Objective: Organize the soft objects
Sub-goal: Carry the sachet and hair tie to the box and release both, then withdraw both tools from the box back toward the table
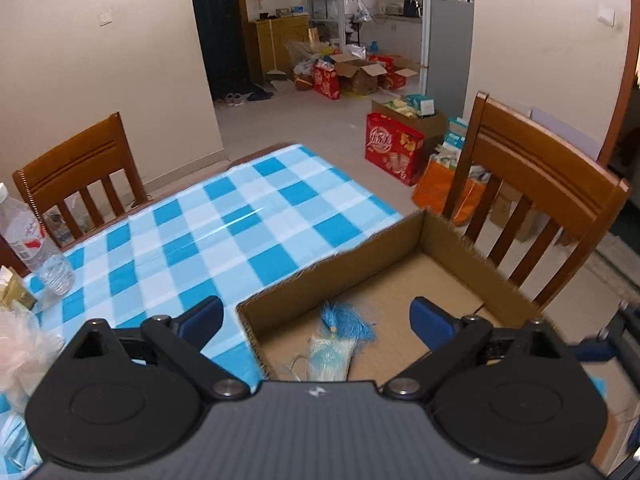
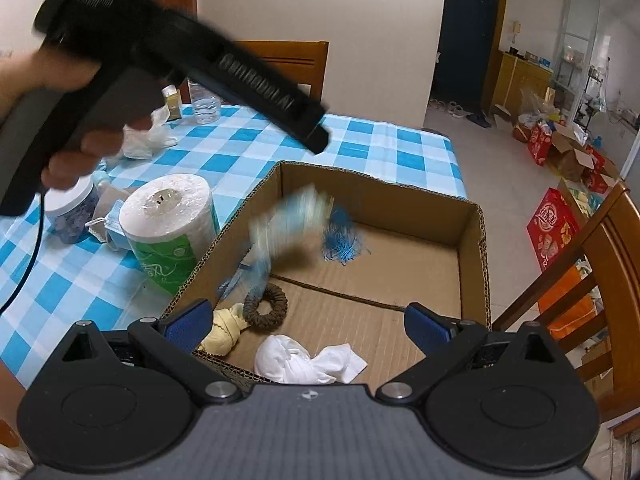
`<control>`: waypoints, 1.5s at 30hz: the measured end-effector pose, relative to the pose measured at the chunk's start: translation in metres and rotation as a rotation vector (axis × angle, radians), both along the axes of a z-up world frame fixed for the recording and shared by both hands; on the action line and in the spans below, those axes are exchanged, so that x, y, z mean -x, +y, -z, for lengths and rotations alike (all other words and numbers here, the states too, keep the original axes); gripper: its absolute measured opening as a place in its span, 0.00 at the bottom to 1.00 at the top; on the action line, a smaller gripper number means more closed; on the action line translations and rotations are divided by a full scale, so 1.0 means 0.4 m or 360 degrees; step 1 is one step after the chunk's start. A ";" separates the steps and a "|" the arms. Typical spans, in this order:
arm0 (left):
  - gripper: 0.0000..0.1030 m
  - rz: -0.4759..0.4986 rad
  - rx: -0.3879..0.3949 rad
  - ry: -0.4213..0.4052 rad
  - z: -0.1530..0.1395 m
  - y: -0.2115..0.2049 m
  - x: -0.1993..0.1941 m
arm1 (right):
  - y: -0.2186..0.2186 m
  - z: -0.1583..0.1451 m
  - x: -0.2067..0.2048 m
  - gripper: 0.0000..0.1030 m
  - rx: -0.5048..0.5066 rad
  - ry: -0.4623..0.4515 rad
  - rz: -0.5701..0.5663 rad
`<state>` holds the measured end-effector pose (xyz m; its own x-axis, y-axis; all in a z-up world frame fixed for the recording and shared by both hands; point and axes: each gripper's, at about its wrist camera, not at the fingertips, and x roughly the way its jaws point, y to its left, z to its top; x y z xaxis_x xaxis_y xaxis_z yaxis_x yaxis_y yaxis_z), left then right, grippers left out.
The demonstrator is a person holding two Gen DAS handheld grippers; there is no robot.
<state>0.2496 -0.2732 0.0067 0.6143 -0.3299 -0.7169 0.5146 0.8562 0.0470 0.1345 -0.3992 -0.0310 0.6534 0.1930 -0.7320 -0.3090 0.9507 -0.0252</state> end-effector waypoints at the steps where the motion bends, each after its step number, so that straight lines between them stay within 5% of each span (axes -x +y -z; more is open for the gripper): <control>1: 0.96 -0.0014 -0.0010 -0.0032 0.007 0.004 0.006 | 0.000 0.002 0.000 1.00 0.0000 0.0004 0.0001; 28: 0.97 -0.0233 -0.0037 0.0145 0.059 0.203 0.251 | 0.078 0.025 -0.020 1.00 0.0023 0.0209 0.0142; 45: 0.97 -0.0184 -0.0023 0.0163 0.053 0.511 0.304 | 0.356 -0.062 -0.009 1.00 0.0047 0.0152 0.0327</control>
